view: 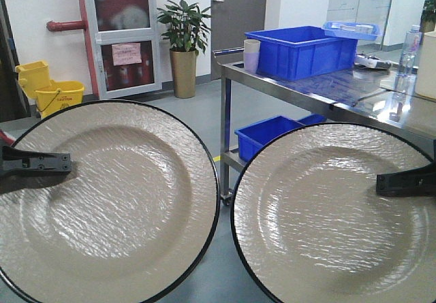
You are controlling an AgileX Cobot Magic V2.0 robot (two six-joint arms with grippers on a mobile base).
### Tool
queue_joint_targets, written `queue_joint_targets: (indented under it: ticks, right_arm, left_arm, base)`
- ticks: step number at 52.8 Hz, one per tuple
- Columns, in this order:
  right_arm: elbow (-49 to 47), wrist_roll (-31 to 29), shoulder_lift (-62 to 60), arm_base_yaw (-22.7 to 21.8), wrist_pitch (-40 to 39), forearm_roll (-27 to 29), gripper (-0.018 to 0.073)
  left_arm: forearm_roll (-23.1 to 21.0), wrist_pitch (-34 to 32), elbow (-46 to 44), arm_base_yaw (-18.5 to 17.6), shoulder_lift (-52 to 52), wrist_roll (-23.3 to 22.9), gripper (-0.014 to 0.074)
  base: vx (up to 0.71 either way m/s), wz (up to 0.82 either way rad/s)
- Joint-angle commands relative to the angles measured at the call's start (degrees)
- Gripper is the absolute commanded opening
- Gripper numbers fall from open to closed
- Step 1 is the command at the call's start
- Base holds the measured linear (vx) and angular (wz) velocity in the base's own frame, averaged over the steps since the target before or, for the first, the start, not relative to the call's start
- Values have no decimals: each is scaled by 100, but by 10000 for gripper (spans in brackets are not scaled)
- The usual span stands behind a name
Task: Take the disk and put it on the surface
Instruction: 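Hold both plates raised while the base drives to the steel table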
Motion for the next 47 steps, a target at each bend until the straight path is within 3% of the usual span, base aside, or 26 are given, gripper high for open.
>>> queue_joint_targets:
  ticks: [1, 47]
  right_arm:
    - [-174, 39, -170, -19, -126, 746, -9]
    - [-174, 39, -170, -19, -126, 746, -9]
  left_arm:
    - [-827, -60, -193, -20, -186, -103, -5]
    - [-827, -66, -193, -20, -186, -103, -5]
  base:
    - [47, 0]
    - [49, -18]
